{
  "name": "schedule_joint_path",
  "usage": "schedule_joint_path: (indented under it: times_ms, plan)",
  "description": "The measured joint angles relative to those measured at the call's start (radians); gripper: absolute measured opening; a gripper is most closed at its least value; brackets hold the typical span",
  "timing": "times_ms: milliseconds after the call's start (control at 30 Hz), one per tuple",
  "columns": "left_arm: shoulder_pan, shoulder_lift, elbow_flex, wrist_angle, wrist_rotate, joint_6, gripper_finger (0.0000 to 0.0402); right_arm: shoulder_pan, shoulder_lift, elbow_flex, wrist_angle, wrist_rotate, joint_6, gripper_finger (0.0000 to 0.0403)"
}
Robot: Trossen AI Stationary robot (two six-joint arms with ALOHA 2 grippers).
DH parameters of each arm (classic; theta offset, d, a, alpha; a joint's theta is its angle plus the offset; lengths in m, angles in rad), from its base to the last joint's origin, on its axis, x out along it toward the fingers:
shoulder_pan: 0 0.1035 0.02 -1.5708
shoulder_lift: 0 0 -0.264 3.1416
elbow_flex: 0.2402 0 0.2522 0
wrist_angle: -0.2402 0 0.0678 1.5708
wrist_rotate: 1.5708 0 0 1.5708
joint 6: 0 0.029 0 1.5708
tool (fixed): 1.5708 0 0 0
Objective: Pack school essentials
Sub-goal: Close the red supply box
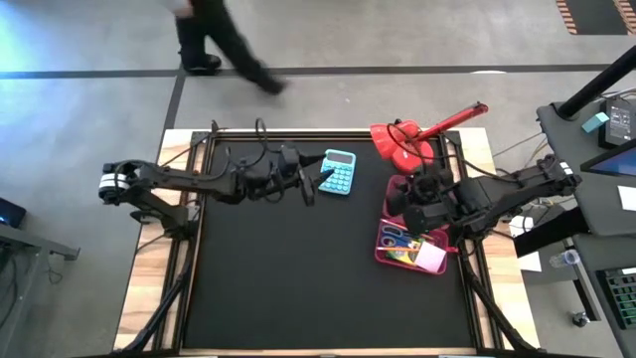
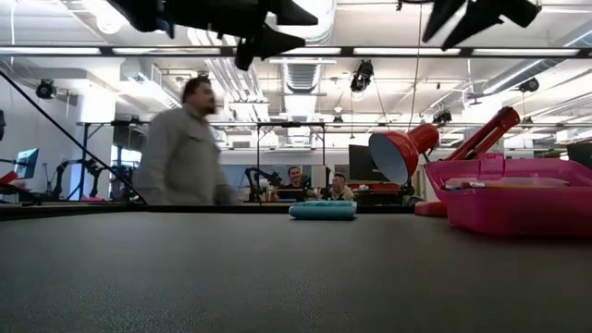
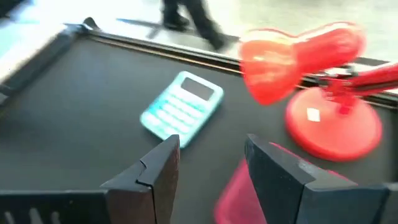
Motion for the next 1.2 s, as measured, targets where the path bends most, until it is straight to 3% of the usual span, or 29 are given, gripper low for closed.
schedule_joint_path:
  times_ms: [100, 233, 400, 533, 733, 900, 1200]
  plan:
    - [0.037, 0.047, 0.063, 0.0, 0.068, 0.05, 0.0235, 0.012, 0.015, -0.01, 0.099, 0.006, -0.051, 0.017]
    - [0.073, 0.121, 0.178, -0.013, 0.25, 0.098, 0.0235, 0.038, 0.048, -0.012, 0.129, -0.031, -0.13, 0.0169]
    - [0.09, 0.22, 0.293, -0.164, 0.331, 0.099, 0.0235, 0.055, 0.022, -0.01, 0.09, -0.007, 0.009, 0.0169]
    - [0.091, 0.256, 0.304, -0.179, 0.374, 0.1, 0.0235, 0.047, 0.008, -0.009, 0.083, 0.03, 0.123, 0.0169]
    - [0.108, 0.274, 0.288, -0.178, 0.532, 0.105, 0.0235, 0.046, 0.021, -0.009, 0.164, 0.023, 0.009, 0.0169]
    - [0.144, 0.325, 0.294, -0.177, 0.559, 0.097, 0.0235, 0.046, 0.021, -0.016, 0.154, -0.013, 0.091, 0.0168]
    - [0.166, 0.421, 0.296, -0.229, 0.56, 0.094, 0.0235, 0.025, 0.066, -0.106, 0.153, -0.256, 0.246, 0.015]
